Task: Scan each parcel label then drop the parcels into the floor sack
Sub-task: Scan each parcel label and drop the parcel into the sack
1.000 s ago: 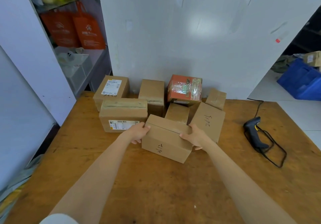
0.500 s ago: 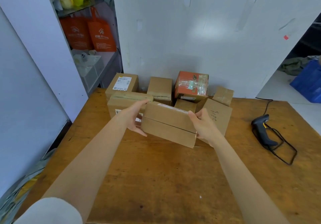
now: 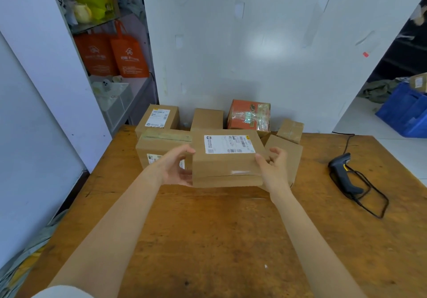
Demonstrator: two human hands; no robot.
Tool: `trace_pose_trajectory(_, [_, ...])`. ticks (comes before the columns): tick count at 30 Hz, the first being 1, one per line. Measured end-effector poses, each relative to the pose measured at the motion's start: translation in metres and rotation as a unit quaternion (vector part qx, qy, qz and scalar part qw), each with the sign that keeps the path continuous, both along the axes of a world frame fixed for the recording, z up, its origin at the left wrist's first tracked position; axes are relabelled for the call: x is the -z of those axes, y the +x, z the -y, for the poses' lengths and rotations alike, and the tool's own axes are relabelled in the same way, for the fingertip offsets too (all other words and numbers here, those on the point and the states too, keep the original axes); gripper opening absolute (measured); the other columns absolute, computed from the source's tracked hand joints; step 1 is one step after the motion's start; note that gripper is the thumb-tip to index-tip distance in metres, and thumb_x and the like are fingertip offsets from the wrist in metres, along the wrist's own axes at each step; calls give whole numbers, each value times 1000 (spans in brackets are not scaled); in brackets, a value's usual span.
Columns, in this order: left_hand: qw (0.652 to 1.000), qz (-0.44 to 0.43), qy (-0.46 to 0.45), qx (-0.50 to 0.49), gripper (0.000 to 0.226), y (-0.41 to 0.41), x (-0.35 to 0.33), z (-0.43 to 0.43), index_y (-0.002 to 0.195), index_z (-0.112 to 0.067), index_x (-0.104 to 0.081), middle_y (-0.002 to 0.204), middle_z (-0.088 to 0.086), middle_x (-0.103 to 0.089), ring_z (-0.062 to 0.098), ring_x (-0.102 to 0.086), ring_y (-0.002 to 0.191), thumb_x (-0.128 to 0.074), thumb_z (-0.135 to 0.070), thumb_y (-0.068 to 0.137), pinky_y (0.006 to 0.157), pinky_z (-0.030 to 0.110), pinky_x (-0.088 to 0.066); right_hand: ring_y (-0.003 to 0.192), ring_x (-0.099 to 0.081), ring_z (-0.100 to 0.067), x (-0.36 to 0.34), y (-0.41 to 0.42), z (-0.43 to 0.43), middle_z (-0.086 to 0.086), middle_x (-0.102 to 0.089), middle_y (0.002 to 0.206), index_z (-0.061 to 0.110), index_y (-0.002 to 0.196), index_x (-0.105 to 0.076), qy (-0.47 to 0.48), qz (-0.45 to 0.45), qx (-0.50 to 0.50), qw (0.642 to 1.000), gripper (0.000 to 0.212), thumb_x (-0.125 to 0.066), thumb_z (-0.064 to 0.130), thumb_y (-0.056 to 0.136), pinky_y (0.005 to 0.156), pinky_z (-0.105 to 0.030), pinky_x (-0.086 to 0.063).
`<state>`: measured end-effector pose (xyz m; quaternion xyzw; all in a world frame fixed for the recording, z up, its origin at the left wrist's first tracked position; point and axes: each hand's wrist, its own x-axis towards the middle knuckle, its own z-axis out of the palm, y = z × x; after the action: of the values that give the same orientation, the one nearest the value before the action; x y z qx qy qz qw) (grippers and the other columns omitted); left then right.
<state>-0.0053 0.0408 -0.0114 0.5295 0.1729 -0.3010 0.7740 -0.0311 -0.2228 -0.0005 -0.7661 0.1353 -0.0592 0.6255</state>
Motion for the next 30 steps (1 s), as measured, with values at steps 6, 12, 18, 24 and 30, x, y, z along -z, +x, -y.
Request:
trace_pose_trajectory(6, [991, 19, -130, -34, 89, -21, 21, 43, 133, -29, -47, 137, 16, -42, 44, -47, 122, -83, -13, 53, 84, 65, -49, 119, -43, -18, 1, 20, 1, 13, -42, 127, 35, 142, -27, 158, -39, 16, 987, 69, -67, 43, 86, 89, -44, -42])
trace_pose_trajectory(12, [996, 23, -83, -31, 100, -32, 40, 52, 130, -28, -43, 130, 13, -55, 39, -58, 116, -95, -35, 45, 96, 73, -34, 108, -59, -15, -6, 34, 22, 12, -59, 123, 35, 122, -49, 165, -43, -40, 985, 53, -76, 35, 77, 73, -48, -57])
trace_pose_trajectory(18, [993, 87, -15, 81, 85, -23, 28, 39, 130, -26, -58, 123, 4, -67, 27, -60, 117, -88, -51, 55, 90, 54, -50, 107, -65, -26, -8, 37, 47, 4, -70, 116, 33, 113, -61, 162, -43, -165, 972, 47, -76, 22, 70, 76, -50, -55])
trace_pose_trajectory(24, [984, 70, 16, 164, 77, -15, 19, 66, 128, -24, -55, 116, 3, -70, 24, -64, 112, -87, -30, 57, 84, 42, -54, 109, -63, -27, -5, 37, 67, -10, -60, 130, 24, 129, -54, 184, -49, -257, 947, 59, -70, 10, 74, 89, -49, -49])
trace_pose_trajectory(30, [985, 46, 33, 161, 85, -11, 24, 110, 130, -22, -55, 121, 5, -68, 27, -61, 114, -87, -24, 51, 80, 44, -56, 108, -61, -29, 5, 40, 107, -9, -63, 124, 23, 132, -52, 205, -66, -252, 943, 62, -70, 9, 74, 94, -50, -47])
